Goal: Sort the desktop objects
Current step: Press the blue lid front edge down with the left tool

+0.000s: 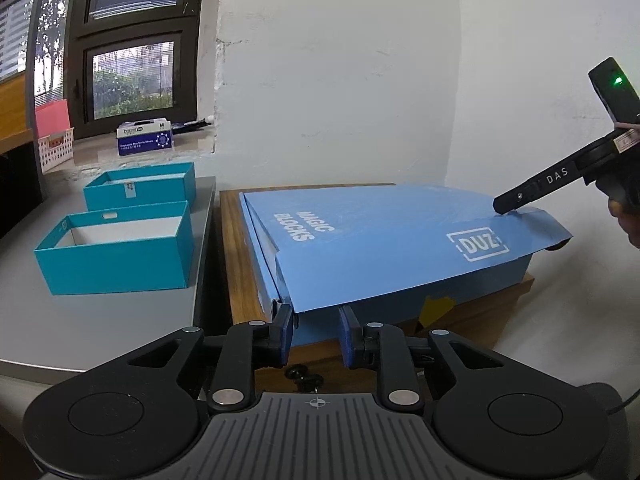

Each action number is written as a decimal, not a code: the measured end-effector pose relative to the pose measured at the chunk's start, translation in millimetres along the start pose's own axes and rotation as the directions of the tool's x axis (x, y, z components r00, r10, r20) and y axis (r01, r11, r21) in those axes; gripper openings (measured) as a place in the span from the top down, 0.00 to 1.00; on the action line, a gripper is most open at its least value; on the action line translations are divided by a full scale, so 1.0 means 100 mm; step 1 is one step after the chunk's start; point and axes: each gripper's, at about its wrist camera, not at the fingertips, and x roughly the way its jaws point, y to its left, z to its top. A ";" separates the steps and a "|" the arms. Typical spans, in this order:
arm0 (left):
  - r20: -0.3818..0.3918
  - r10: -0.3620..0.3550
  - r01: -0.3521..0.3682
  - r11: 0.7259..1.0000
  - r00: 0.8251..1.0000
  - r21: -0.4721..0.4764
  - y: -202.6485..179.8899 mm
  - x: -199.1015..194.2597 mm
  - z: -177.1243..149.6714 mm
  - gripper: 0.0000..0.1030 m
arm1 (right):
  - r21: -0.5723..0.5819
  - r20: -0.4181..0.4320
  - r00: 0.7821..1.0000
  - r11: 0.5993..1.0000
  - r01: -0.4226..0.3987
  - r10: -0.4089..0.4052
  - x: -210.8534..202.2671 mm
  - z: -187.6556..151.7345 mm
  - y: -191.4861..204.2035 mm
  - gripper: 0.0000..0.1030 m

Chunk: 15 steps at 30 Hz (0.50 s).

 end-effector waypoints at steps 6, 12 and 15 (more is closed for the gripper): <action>-0.044 0.001 -0.001 1.000 0.999 0.012 0.02 0.09 -0.09 0.75 | 0.020 0.013 1.000 1.000 -0.005 0.005 -0.01 -0.03 -0.01 0.63; -0.028 0.003 -0.003 1.000 1.000 0.002 0.09 -0.03 -0.03 0.75 | 0.025 0.026 1.000 1.000 -0.006 0.005 -0.01 -0.06 -0.02 0.63; -0.001 0.005 -0.005 1.000 1.000 0.007 0.14 -0.11 0.10 0.75 | 0.031 0.035 0.999 0.999 -0.010 0.009 -0.01 -0.08 -0.04 0.63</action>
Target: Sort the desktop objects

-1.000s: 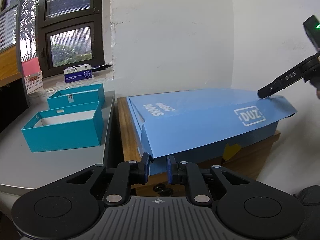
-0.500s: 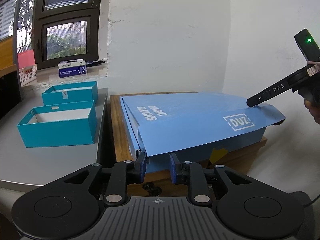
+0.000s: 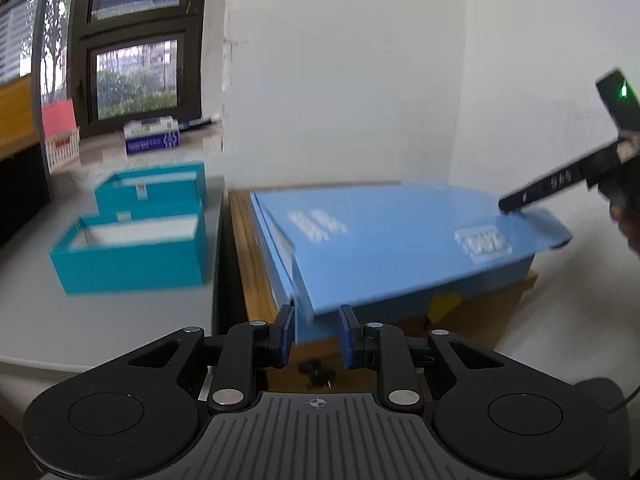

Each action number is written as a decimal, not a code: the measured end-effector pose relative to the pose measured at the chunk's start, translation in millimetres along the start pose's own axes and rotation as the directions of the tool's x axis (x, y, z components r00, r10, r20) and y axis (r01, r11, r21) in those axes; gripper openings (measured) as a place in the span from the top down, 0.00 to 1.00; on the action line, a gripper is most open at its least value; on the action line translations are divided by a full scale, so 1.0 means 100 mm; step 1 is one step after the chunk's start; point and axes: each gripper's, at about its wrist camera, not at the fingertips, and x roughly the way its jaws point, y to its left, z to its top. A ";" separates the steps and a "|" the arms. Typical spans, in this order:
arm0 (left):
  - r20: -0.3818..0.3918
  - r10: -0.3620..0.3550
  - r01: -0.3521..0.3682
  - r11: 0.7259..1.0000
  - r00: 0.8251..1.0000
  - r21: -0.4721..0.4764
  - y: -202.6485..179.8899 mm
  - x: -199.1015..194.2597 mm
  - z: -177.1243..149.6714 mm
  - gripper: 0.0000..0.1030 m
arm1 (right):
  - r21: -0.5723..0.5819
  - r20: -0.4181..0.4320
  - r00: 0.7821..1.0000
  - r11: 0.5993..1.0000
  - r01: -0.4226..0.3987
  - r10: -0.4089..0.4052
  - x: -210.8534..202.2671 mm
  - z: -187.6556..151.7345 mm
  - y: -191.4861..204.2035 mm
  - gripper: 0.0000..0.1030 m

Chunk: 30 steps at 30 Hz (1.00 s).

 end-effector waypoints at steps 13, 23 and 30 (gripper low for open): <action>-0.062 -0.084 0.088 0.995 0.994 0.054 -0.19 0.55 0.64 0.76 | 0.012 0.045 0.999 1.000 -0.016 0.016 -0.02 -0.07 -0.04 0.62; -0.131 -0.129 0.140 0.987 0.983 0.077 -0.46 0.90 0.77 0.76 | 0.016 0.092 0.994 0.998 -0.065 0.063 -0.06 -0.13 -0.09 0.50; -0.143 -0.122 0.139 0.984 0.982 0.111 -0.63 1.01 0.82 0.76 | 0.094 0.199 0.980 0.995 -0.030 0.010 -0.40 -0.29 -0.35 0.50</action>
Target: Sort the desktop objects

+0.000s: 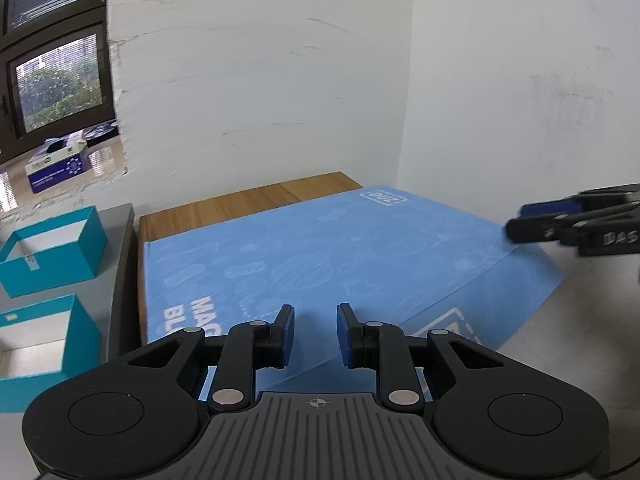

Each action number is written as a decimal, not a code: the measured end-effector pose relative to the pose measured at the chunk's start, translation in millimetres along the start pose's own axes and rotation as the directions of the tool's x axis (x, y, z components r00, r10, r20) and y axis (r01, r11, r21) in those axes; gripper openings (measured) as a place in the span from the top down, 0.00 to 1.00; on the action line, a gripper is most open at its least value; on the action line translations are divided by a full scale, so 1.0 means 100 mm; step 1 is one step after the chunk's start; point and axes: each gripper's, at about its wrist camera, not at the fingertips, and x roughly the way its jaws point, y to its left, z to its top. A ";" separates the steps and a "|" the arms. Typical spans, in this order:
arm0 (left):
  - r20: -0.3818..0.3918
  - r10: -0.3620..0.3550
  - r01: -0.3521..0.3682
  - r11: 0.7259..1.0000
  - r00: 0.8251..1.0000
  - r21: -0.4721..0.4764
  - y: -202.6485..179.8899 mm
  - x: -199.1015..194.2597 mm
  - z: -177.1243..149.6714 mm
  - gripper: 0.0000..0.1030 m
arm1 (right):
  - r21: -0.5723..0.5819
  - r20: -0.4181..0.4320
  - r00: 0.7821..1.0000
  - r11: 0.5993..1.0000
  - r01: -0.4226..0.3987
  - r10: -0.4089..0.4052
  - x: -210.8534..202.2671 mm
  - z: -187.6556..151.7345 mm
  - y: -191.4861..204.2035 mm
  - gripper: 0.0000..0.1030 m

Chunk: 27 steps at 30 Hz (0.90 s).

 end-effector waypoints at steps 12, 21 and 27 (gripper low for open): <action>-0.020 -0.007 0.010 0.992 1.000 0.127 -0.40 0.20 0.19 0.77 | 0.094 0.042 0.996 0.993 0.077 -0.081 -0.58 -0.74 -0.51 0.50; -0.030 0.012 -0.004 0.968 0.999 0.252 -0.79 0.29 0.29 0.77 | 0.127 0.053 0.996 0.989 0.071 -0.078 -0.13 -1.06 -0.46 0.52; -0.035 0.023 -0.013 0.961 0.999 0.275 -0.90 0.28 0.31 0.77 | 0.150 0.116 0.991 0.988 0.048 -0.065 0.09 -1.01 -0.43 0.84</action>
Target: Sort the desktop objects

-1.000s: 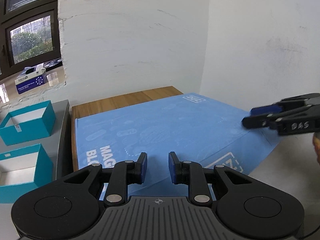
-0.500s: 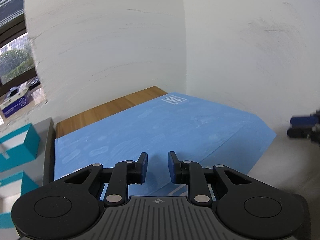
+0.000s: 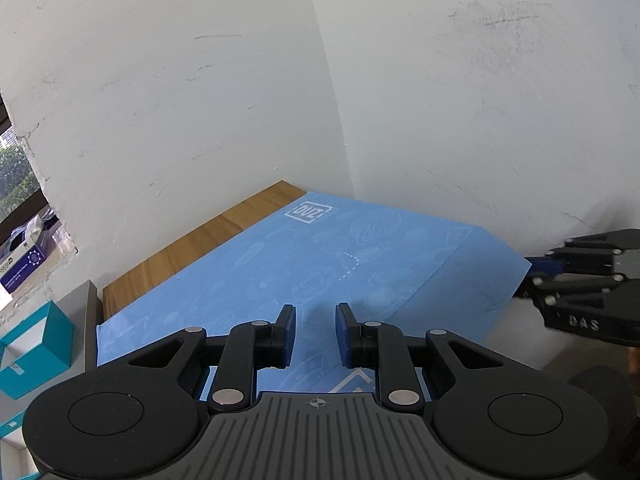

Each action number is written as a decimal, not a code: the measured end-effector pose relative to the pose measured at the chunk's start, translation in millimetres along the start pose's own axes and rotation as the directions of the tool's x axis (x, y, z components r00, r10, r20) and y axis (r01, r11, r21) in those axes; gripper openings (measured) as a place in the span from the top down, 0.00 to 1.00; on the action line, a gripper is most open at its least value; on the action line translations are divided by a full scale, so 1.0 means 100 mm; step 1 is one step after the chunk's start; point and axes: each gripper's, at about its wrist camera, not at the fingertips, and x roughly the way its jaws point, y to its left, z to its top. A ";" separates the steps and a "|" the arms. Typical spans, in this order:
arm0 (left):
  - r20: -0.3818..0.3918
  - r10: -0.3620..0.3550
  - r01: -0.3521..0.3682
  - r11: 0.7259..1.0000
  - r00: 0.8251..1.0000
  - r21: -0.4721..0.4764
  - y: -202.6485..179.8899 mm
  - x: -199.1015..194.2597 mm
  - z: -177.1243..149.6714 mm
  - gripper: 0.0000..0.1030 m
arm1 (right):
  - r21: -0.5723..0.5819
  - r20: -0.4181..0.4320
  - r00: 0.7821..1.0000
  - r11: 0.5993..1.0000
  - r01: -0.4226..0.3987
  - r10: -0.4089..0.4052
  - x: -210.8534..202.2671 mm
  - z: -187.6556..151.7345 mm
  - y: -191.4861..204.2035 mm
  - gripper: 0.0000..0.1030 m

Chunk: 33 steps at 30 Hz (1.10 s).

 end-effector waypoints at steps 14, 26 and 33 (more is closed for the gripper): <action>0.001 -0.034 0.034 0.999 0.999 0.018 -0.10 0.01 0.07 0.78 | 0.058 0.041 0.997 0.996 -0.061 0.058 -0.18 0.07 0.05 0.95; 0.008 -0.100 0.099 0.993 0.995 0.058 -0.30 0.02 0.19 0.77 | 0.088 0.081 0.996 0.996 -0.031 0.024 -0.07 0.04 0.10 0.90; -0.027 -0.131 0.132 0.990 0.991 0.046 -0.34 0.09 0.11 0.77 | 0.103 0.034 0.999 0.994 -0.026 0.023 0.04 -0.07 0.07 0.92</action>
